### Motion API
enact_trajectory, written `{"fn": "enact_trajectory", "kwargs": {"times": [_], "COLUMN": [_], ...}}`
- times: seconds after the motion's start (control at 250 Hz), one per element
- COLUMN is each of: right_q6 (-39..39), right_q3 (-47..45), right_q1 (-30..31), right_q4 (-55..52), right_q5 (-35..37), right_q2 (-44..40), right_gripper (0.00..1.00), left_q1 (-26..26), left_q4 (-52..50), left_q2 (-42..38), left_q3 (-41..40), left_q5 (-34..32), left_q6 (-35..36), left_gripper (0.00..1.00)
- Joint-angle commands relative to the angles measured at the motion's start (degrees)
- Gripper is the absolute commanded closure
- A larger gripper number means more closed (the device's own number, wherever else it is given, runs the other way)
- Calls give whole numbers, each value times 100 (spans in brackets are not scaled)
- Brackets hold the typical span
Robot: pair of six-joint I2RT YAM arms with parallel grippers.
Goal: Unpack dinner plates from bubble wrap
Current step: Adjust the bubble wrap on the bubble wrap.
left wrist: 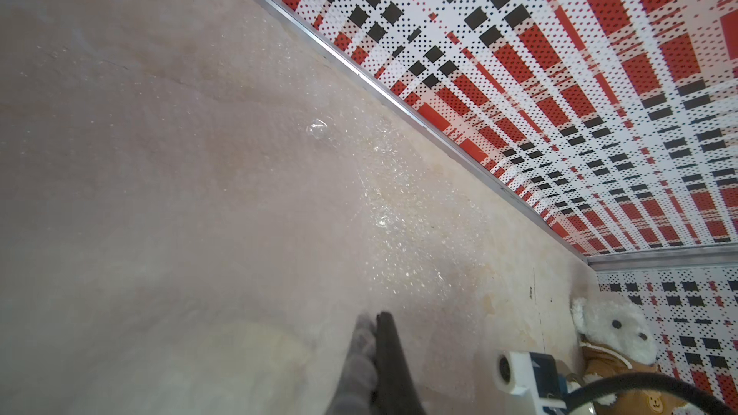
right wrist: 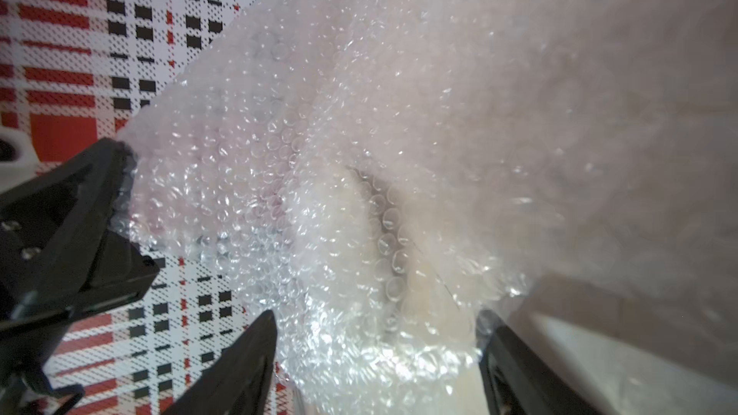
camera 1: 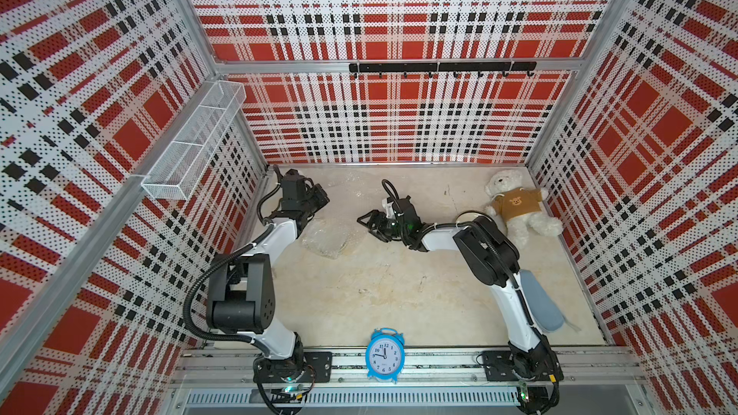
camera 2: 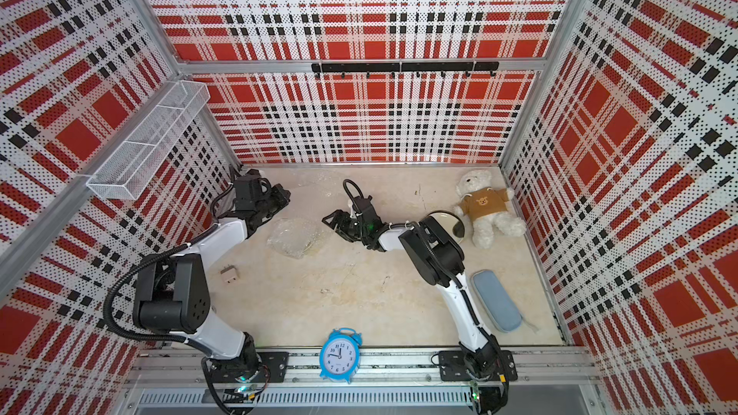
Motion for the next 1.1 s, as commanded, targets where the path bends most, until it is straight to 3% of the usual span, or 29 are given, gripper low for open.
{"fn": "enact_trajectory", "kwargs": {"times": [0.0,0.072,0.352,0.396,0.448,0.492,0.772,0.92,1.096], "right_q6": [179,108,186,298,376,450,699,802,483], "right_q3": [178,193,-220,-288,-346,-454,-501,-367,-474], "right_q1": [33,17,6,15,37,59,110,165,156], "right_q4": [683,762,1171,1272,1279,1126,1267,1442,1206], "right_q5": [45,131,431,477,498,615,591,627,848], "right_q2": [226,210,-49,-45,-68,-148,-5,124,-156], "right_gripper": [33,43,56,53,33,27,27,38,63], "left_q1": [-37,-28,50,64,68,73,72,69,71], "left_q4": [184,221,301,312,336,360,398,433,436], "left_q2": [96,118,127,135,144,156,206,175,262], "left_q3": [31,17,31,31,31,39,59,4,48], "left_q5": [45,66,123,128,151,172,224,224,286], "left_q6": [-81,-102,-150,-170,-195,-224,-274,-295,-265], "left_gripper": [100,100,100,100,100,100,100,100,100]}}
